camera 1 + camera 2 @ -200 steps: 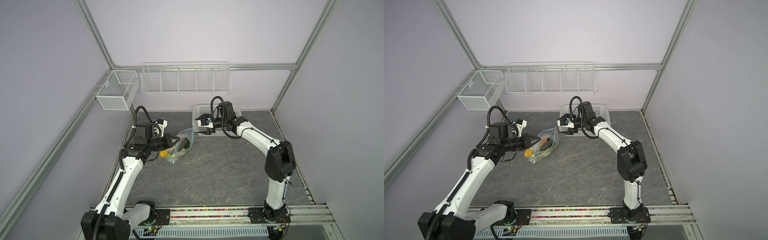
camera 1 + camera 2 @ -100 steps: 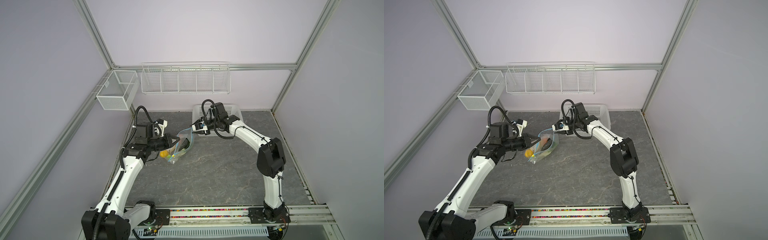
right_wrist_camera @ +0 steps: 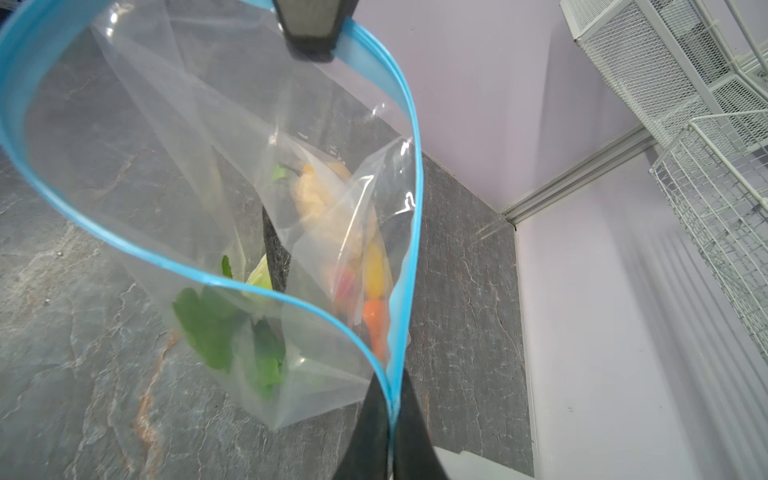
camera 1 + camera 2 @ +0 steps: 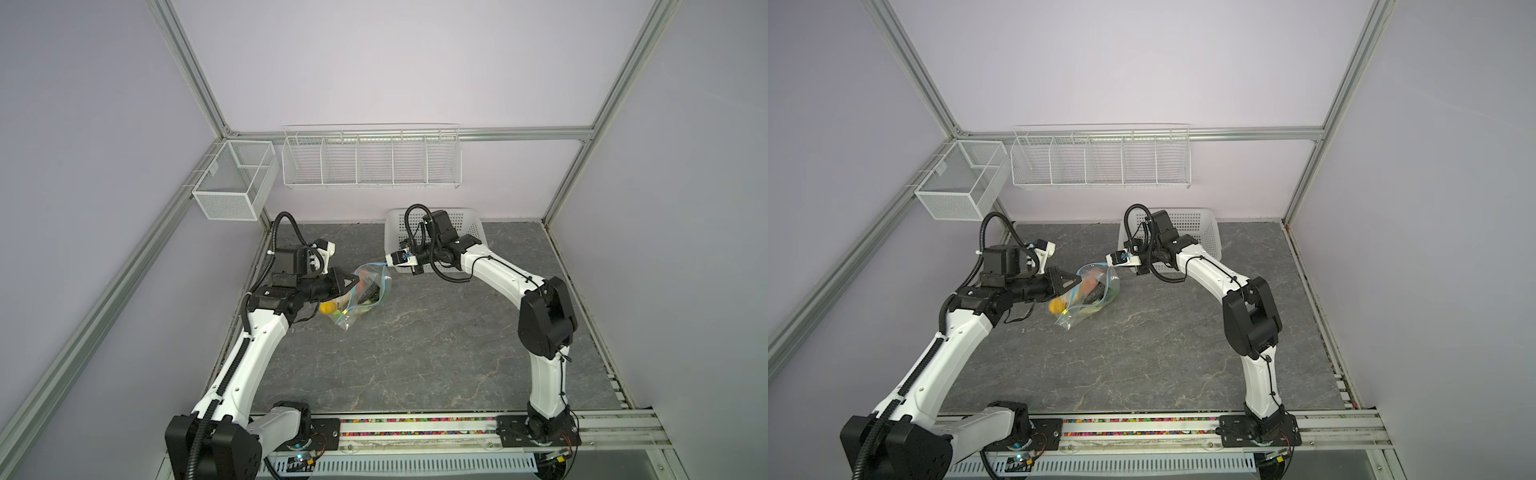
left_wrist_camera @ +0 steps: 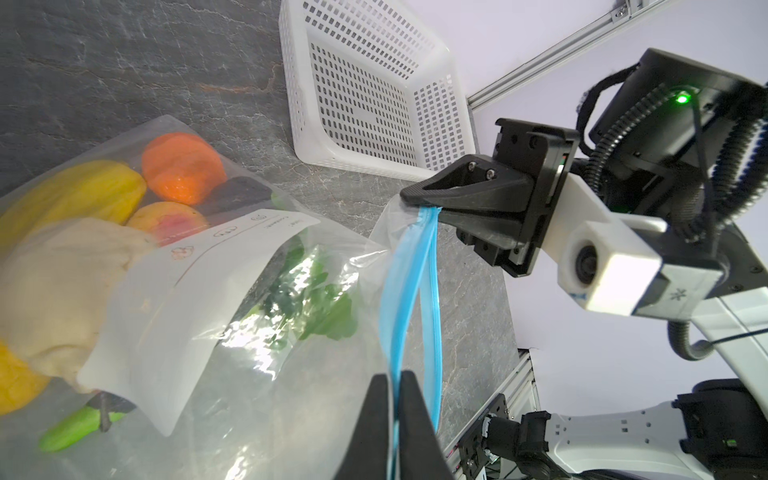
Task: Place the food in the zip-top bag and seal the zipper
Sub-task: 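Close the right gripper on the blue zipper edge of the bag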
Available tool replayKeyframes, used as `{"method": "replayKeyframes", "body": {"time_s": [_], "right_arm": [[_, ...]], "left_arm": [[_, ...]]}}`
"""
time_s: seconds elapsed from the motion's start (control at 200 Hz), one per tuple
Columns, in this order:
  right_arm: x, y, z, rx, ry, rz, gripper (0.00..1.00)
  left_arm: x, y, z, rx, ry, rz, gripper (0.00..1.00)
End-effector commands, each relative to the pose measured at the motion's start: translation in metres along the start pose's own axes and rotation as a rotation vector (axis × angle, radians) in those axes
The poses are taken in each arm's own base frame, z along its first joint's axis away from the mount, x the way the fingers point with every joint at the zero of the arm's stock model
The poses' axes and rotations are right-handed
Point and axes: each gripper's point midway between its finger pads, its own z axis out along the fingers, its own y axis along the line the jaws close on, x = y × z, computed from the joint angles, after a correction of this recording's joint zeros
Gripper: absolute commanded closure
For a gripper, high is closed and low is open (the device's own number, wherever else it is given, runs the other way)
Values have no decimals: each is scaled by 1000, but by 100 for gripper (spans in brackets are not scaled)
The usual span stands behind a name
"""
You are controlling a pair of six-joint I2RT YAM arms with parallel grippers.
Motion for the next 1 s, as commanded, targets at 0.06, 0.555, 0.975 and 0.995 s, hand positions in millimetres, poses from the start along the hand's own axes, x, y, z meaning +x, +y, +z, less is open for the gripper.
{"method": "replayKeyframes", "body": {"time_s": [0.06,0.555,0.975,0.995], "right_arm": [[-19,2,-15,11,19,47,93],[-8,-23,-39,64,92,209,93],[6,-39,-49,95,82,248,93],[6,-39,-49,97,83,248,93]], "left_arm": [[-4,-8,-20,-42,-32,73,45],[18,9,-55,-214,-77,198,3],[33,20,-59,-368,-97,358,22],[33,21,-58,-371,-96,362,22]]}}
